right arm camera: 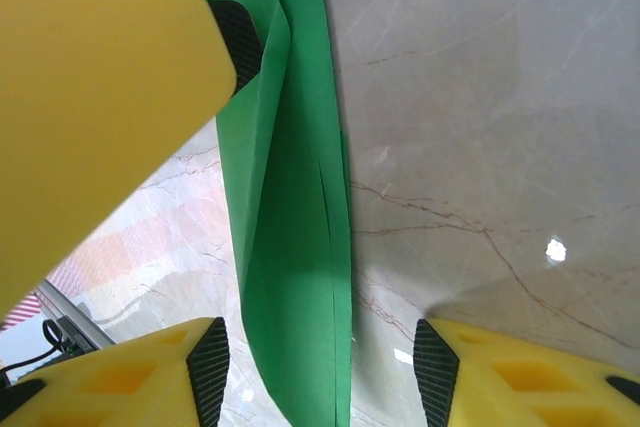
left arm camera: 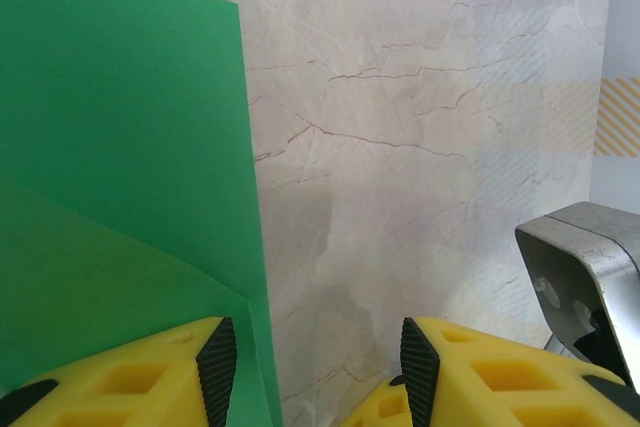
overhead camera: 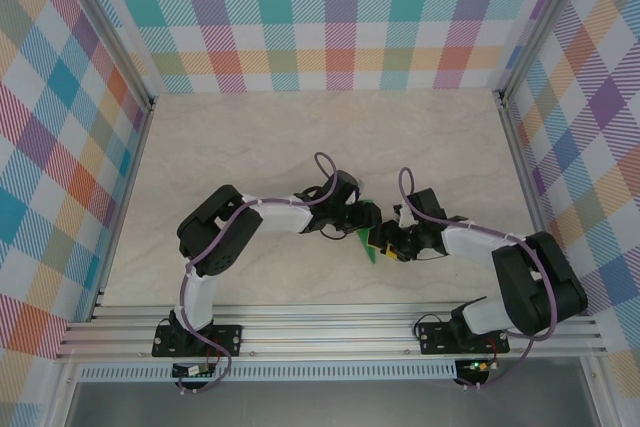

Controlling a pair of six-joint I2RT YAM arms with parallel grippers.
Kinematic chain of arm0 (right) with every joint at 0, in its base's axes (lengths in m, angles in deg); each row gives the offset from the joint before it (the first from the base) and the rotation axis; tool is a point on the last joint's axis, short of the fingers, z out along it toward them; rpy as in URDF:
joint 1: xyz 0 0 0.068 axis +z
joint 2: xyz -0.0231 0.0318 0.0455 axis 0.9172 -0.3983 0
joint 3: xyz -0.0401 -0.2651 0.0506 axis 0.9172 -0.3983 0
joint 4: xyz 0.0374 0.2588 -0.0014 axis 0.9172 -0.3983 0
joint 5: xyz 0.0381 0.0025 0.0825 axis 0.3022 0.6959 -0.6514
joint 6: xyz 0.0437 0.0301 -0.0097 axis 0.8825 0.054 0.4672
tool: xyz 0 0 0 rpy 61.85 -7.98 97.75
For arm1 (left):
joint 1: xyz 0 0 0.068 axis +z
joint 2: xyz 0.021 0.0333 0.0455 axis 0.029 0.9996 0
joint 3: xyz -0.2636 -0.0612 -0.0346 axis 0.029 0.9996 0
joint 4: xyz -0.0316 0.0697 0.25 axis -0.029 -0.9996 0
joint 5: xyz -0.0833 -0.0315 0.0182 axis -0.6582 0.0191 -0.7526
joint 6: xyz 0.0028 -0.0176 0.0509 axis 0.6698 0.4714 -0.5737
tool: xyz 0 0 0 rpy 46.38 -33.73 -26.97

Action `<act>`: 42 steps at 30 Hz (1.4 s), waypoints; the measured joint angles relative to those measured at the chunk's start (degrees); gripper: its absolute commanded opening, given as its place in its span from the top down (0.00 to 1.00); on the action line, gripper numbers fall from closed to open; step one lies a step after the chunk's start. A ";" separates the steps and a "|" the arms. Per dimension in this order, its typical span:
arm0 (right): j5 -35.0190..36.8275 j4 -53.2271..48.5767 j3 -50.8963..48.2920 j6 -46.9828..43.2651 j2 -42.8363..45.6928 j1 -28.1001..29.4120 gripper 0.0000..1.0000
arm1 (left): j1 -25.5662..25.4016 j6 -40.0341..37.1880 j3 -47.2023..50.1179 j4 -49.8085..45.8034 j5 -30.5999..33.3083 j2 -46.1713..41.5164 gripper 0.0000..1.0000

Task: Fold a paper plane with a square sheet of paper (pick it up from the middle)
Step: Fold the wing for the fifth time at the center of the table.

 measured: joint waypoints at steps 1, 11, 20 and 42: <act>0.07 -0.52 0.35 -0.20 -0.20 0.02 0.48 | 0.00 0.13 0.00 0.07 -0.02 0.00 0.50; 1.40 -3.06 2.80 -1.25 -2.21 1.01 0.53 | -0.04 0.81 0.00 0.26 0.17 0.00 0.50; 2.36 -3.19 3.10 -1.29 0.61 2.38 0.53 | 0.09 1.64 0.00 0.55 0.44 -0.04 0.50; 3.37 2.14 3.08 -0.59 -3.45 3.04 0.60 | 0.44 2.99 0.00 1.60 2.01 -0.04 0.49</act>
